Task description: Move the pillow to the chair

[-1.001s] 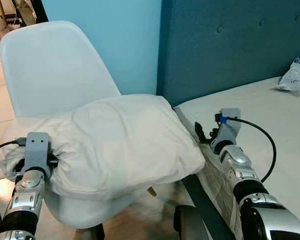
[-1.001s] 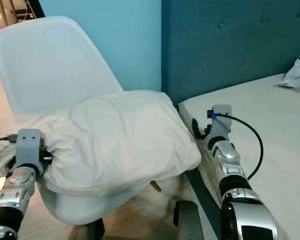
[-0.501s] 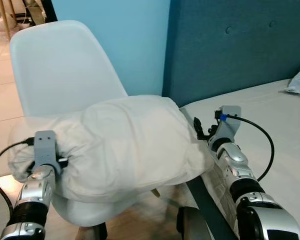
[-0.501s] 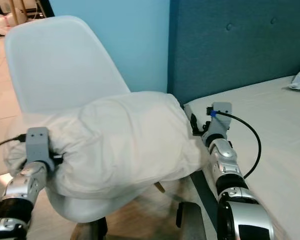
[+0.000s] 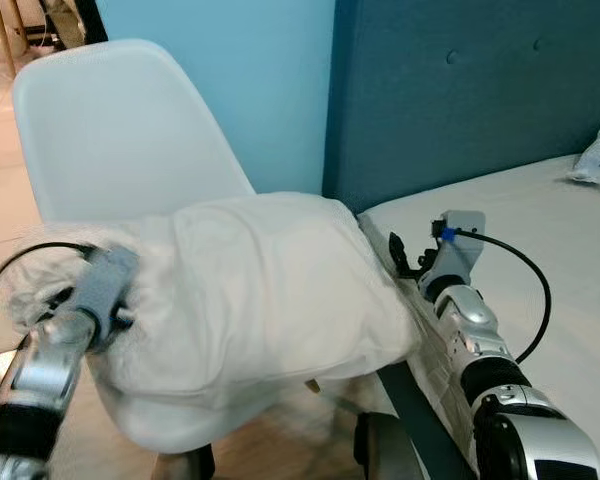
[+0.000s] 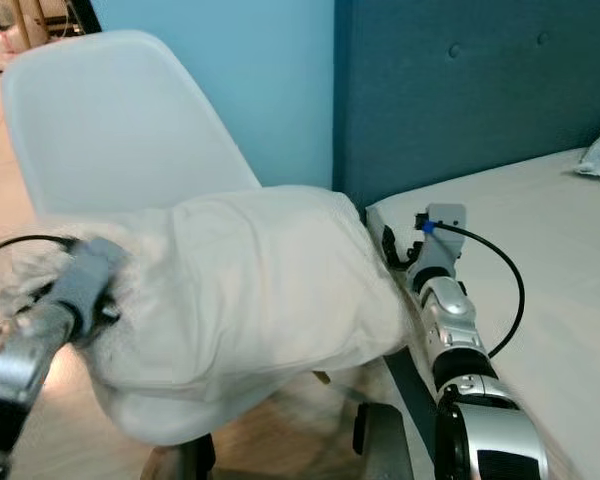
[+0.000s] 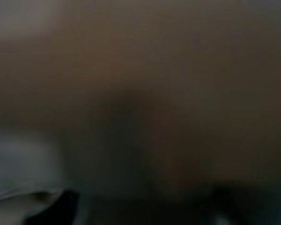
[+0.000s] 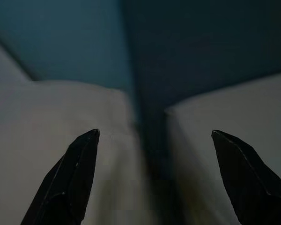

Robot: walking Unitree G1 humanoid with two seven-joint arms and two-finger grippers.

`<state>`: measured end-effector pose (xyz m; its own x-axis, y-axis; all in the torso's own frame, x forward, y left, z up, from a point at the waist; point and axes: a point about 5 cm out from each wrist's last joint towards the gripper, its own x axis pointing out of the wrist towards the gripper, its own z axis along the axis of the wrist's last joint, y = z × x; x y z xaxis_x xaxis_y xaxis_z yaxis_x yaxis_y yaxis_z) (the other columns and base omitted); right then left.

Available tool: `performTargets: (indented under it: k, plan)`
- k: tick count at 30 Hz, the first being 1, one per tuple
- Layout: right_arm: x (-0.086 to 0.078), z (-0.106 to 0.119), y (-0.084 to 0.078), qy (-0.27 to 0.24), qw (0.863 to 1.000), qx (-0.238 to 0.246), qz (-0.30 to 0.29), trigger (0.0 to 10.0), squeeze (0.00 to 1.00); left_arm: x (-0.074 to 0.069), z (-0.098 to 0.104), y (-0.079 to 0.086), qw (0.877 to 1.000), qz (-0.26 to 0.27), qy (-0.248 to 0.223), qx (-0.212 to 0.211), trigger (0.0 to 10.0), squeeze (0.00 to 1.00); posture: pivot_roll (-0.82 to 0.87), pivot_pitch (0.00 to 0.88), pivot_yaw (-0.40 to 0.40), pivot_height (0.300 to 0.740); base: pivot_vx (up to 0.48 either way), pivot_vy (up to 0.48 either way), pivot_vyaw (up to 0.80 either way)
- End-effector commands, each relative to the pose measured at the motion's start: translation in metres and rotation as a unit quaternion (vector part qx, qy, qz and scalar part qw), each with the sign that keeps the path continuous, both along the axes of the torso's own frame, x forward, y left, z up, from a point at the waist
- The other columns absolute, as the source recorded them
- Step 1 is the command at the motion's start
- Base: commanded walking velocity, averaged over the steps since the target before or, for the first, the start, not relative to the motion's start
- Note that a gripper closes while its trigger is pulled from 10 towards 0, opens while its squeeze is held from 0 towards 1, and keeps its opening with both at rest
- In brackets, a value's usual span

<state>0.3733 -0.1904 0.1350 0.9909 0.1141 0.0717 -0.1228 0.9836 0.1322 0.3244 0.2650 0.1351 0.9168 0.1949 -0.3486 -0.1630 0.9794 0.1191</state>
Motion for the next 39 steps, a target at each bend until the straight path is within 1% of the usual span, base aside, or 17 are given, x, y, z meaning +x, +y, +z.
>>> performTargets:
  k: [1, 3, 4, 6, 7, 10, 12, 15, 20, 27, 29, 30, 32, 33, 34, 37, 39]
  plan:
    - [0.002, 0.013, 0.009, -0.036, 0.998, 0.048, 0.035, 10.0, 0.00, -0.005, -0.006, 0.019, 0.998, 0.058, 0.010, 0.021, 10.0, 0.00, 0.04, 0.085, -0.002, 0.550, 0.000, 0.000, 0.00]
    - [0.004, 0.028, 0.035, -0.055, 0.981, 0.141, 0.123, 10.0, 0.00, -0.015, -0.026, 0.018, 0.994, 0.020, 0.065, 0.091, 10.0, 0.00, 0.03, 0.087, 0.001, 0.550, 0.000, 0.000, 0.00]
    - [0.004, 0.028, 0.035, -0.055, 0.981, 0.141, 0.123, 10.0, 0.00, -0.015, -0.026, 0.018, 0.994, 0.020, 0.065, 0.091, 10.0, 0.00, 0.03, 0.087, 0.001, 0.550, 0.000, 0.000, 0.00]
    - [-0.003, 0.038, 0.071, -0.050, 0.950, 0.173, 0.254, 10.0, 0.00, -0.027, -0.046, 0.007, 0.979, -0.050, 0.130, 0.146, 10.0, 0.00, 0.03, 0.087, 0.005, 0.550, 0.000, 0.000, 0.00]
    - [-0.007, 0.036, 0.086, -0.037, 0.942, 0.149, 0.300, 10.0, 0.00, -0.031, -0.053, 0.004, 0.974, -0.063, 0.146, 0.158, 10.0, 0.00, 0.02, 0.087, 0.004, 0.550, 0.000, 0.000, 0.00]
    - [-0.008, 0.004, 0.104, 0.026, 0.951, -0.015, 0.307, 10.0, 0.00, -0.032, -0.056, 0.003, 0.972, -0.051, 0.148, 0.176, 10.0, 0.00, 0.03, 0.088, -0.007, 0.550, 0.000, 0.000, 0.00]
    - [-0.011, -0.013, 0.107, 0.053, 0.944, -0.104, 0.309, 10.0, 0.00, -0.029, -0.052, 0.002, 0.970, -0.053, 0.125, 0.204, 10.0, 0.00, 0.04, 0.089, -0.012, 0.550, 0.000, 0.000, 0.00]
    - [-0.014, -0.024, 0.110, 0.066, 0.930, -0.167, 0.322, 10.0, 0.00, -0.027, -0.049, -0.003, 0.972, -0.070, 0.098, 0.202, 10.0, 0.00, 0.04, 0.089, -0.018, 0.550, 0.000, 0.000, 0.00]
    - [-0.019, -0.032, 0.113, 0.090, 0.911, -0.204, 0.347, 10.0, 0.00, -0.022, -0.040, -0.004, 0.968, -0.104, 0.059, 0.221, 10.0, 0.00, 0.04, 0.087, -0.019, 0.550, 0.000, 0.000, 0.00]
    - [-0.015, -0.033, 0.108, 0.116, 0.917, -0.212, 0.316, 10.0, 0.00, -0.028, -0.034, 0.000, 0.960, -0.159, 0.029, 0.231, 10.0, 0.00, 0.03, 0.087, -0.008, 0.550, 0.000, 0.000, 0.00]
    - [-0.011, -0.035, 0.102, 0.121, 0.925, -0.214, 0.289, 10.0, 0.00, -0.043, -0.043, 0.013, 0.943, -0.195, 0.056, 0.262, 10.0, 0.00, 0.03, 0.088, -0.008, 0.550, 0.000, 0.000, 0.00]
    - [-0.011, -0.035, 0.102, 0.121, 0.925, -0.214, 0.289, 10.0, 0.00, -0.043, -0.043, 0.013, 0.943, -0.195, 0.056, 0.262, 10.0, 0.00, 0.03, 0.088, -0.008, 0.550, 0.000, 0.000, 0.00]
    - [-0.010, -0.035, 0.100, 0.121, 0.930, -0.208, 0.278, 10.0, 0.00, -0.066, -0.058, 0.032, 0.917, -0.233, 0.121, 0.301, 10.0, 0.00, 0.03, 0.091, -0.007, 0.550, 0.000, 0.000, 0.00]
    - [-0.010, -0.035, 0.100, 0.121, 0.930, -0.208, 0.278, 10.0, 0.00, -0.066, -0.058, 0.032, 0.917, -0.233, 0.121, 0.301, 10.0, 0.00, 0.03, 0.091, -0.007, 0.550, 0.000, 0.000, 0.00]
    - [-0.010, -0.035, 0.099, 0.122, 0.931, -0.207, 0.276, 10.0, 0.00, -0.081, -0.067, 0.040, 0.899, -0.260, 0.165, 0.313, 10.0, 0.00, 0.03, 0.093, -0.009, 0.550, 0.000, 0.000, 0.00]
    - [-0.011, -0.035, 0.098, 0.123, 0.934, -0.201, 0.269, 10.0, 0.00, -0.109, -0.077, 0.046, 0.882, -0.294, 0.227, 0.291, 10.0, 0.00, 0.04, 0.093, -0.011, 0.550, 0.000, 0.000, 0.00]
    - [-0.010, -0.035, 0.098, 0.123, 0.935, -0.199, 0.267, 10.0, 0.00, -0.114, -0.079, 0.046, 0.877, -0.303, 0.239, 0.286, 10.0, 0.00, 0.04, 0.093, -0.011, 0.550, 0.000, 0.000, 0.00]
